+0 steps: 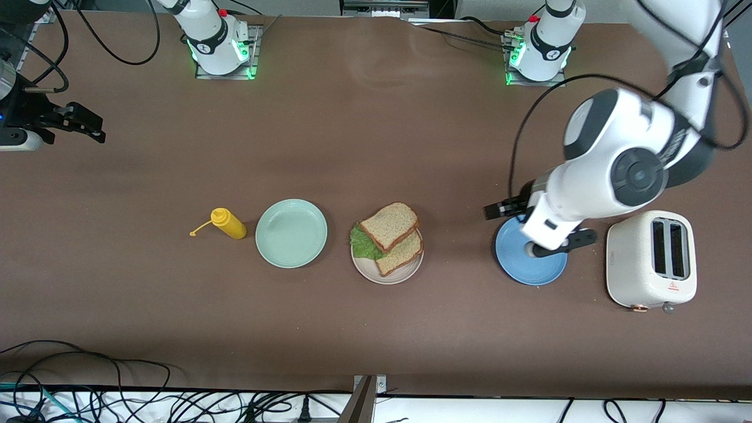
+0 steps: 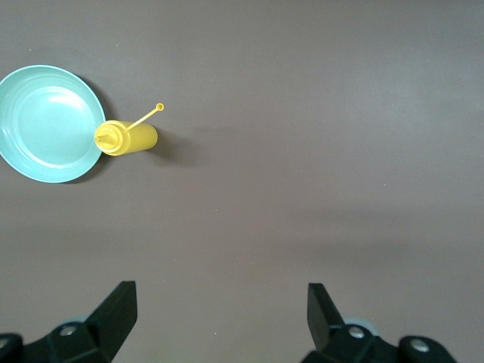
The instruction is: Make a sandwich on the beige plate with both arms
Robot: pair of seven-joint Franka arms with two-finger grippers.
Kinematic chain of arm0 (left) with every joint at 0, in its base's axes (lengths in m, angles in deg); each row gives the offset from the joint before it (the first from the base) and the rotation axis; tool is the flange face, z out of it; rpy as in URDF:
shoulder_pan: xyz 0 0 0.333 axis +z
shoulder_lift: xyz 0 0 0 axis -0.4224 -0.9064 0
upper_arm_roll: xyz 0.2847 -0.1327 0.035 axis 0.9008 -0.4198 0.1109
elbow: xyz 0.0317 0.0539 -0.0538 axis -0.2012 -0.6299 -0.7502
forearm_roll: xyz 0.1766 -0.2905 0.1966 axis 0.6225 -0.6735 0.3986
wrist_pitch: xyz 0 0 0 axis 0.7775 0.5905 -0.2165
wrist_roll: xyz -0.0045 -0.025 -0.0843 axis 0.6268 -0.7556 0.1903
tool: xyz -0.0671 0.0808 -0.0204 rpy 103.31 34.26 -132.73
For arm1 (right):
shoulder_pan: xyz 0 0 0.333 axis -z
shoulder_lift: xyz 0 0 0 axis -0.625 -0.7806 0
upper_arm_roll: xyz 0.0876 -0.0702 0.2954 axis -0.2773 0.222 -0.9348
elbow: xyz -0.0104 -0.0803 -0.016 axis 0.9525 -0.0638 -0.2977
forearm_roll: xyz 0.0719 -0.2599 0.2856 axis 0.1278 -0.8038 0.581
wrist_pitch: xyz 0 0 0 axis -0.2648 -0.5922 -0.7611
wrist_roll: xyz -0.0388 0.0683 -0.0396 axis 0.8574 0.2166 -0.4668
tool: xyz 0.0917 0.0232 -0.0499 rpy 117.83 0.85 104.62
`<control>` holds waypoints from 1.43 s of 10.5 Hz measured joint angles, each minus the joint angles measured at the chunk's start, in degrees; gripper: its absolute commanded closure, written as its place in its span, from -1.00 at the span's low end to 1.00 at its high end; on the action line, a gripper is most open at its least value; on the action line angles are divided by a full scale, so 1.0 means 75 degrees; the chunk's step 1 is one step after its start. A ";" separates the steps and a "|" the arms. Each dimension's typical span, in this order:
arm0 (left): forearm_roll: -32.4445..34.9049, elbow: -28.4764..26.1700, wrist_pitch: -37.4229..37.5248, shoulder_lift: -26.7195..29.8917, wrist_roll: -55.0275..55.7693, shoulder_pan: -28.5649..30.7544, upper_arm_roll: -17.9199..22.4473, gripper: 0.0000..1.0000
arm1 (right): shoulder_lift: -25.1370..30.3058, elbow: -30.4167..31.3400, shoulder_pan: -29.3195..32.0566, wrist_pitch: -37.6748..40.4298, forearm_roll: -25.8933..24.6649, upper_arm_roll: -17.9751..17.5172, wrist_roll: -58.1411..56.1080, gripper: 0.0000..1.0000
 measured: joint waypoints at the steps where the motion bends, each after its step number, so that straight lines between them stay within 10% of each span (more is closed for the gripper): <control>1: 0.0310 -0.0002 0.0188 0.0219 -0.0470 0.0119 0.0004 -1.00 | -0.0004 0.0000 0.0000 0.0000 0.0000 -0.0001 0.0000 -1.00; 15: 0.0412 -0.0185 0.0964 0.1807 -0.3316 0.1890 -0.0007 -0.99 | -0.0037 -0.0015 0.0001 0.0000 0.0031 0.0000 0.0001 -1.00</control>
